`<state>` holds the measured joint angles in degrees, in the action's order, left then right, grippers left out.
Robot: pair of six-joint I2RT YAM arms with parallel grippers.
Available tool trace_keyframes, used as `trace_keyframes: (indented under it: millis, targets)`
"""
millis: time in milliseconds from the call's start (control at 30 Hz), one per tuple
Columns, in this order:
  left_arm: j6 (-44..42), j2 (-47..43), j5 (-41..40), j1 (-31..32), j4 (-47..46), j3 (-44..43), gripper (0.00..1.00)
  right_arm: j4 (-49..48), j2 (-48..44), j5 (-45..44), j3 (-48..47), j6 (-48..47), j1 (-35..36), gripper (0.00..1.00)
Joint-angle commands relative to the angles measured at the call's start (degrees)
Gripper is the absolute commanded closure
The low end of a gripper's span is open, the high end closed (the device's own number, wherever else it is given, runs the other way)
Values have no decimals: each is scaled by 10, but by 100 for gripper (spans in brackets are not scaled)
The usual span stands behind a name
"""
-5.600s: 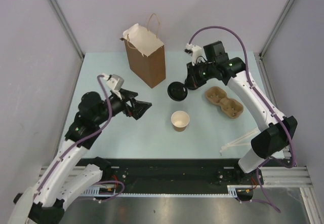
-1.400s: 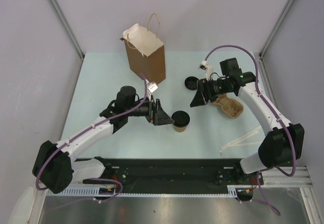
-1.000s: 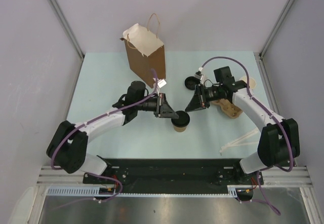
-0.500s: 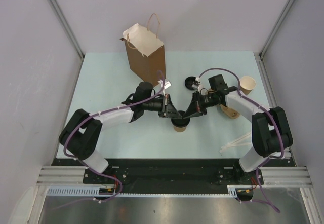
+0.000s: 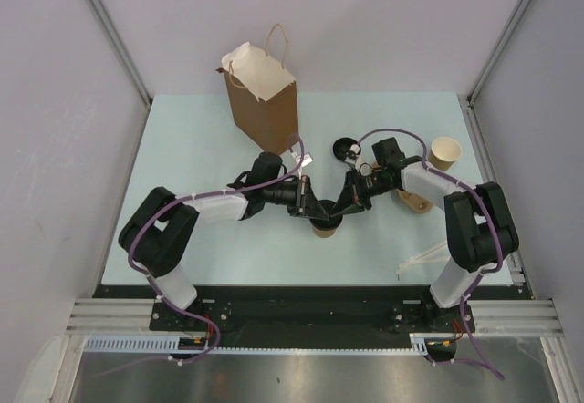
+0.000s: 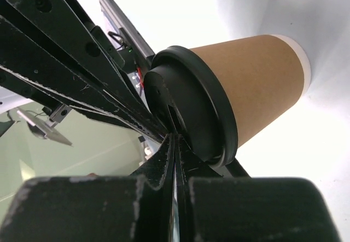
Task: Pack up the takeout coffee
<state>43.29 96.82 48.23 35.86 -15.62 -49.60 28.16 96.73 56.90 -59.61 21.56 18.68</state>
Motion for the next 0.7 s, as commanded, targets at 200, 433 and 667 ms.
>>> trace_keyframes:
  millis: [200,433,667]
  targets:
    - [-50,38,-23,4,34,14,100,37,48,-62,4,-50,-5,100]
    - [-31,81,5,-19,0,34,100,34,65,-67,4,-48,-11,100]
    - [-15,113,30,-32,-40,47,100,34,79,-70,4,-44,-16,100]
